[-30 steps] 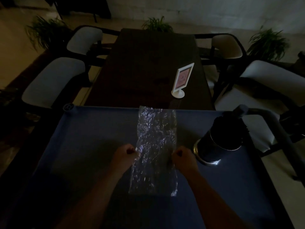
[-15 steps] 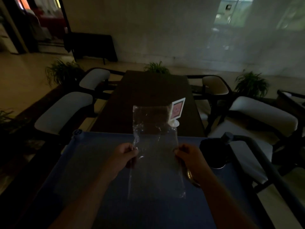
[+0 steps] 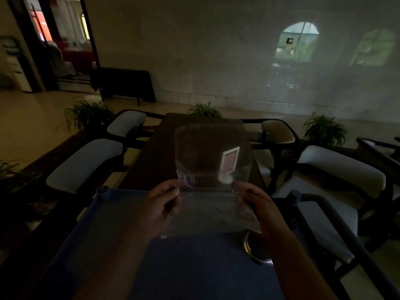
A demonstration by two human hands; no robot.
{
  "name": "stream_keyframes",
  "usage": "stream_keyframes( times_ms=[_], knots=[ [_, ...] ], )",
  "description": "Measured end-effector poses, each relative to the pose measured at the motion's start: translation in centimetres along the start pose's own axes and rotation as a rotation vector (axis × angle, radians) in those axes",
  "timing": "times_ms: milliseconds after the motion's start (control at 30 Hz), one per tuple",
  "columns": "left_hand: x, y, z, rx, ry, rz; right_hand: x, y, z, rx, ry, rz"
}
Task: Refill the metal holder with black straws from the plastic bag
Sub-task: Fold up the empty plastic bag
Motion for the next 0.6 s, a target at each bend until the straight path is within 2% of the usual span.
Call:
stream_keyframes(
  times_ms=[67, 167, 333, 433, 600],
  knots=[
    [-0.2, 0.0, 0.5, -0.005, 0.082, -0.015, -0.5, 0.5, 0.8, -0.041, -0.026, -0.014],
    [-0.2, 0.3, 0.9, -0.013, -0.049, -0.008, -0.9, 0.8, 1.1, -0.065, 0.029, -0.018],
    [0.6, 0.7, 0.6, 0.043, -0.237, 0.01, 0.4, -0.3, -0.7, 0.082, 0.17, 0.054],
    [0.6, 0.4, 0.1, 0.094, -0.263, -0.039, 0.6, -0.7, -1.4, 0.129, 0.263, 0.079],
    [1.1, 0.6, 1.1, -0.002, -0.504, 0.016, 0.0, -0.8, -0.5, 0.029, 0.475, 0.068]
  ],
)
Point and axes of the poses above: each hand's wrist, its own y-axis away from the middle knuckle, its own z-axis out of the palm, x = y × z, the point moved 9 cm from there along -y, towards the middle knuckle, and after that the axes turned 1 degree about x, right-handed, at the moved point
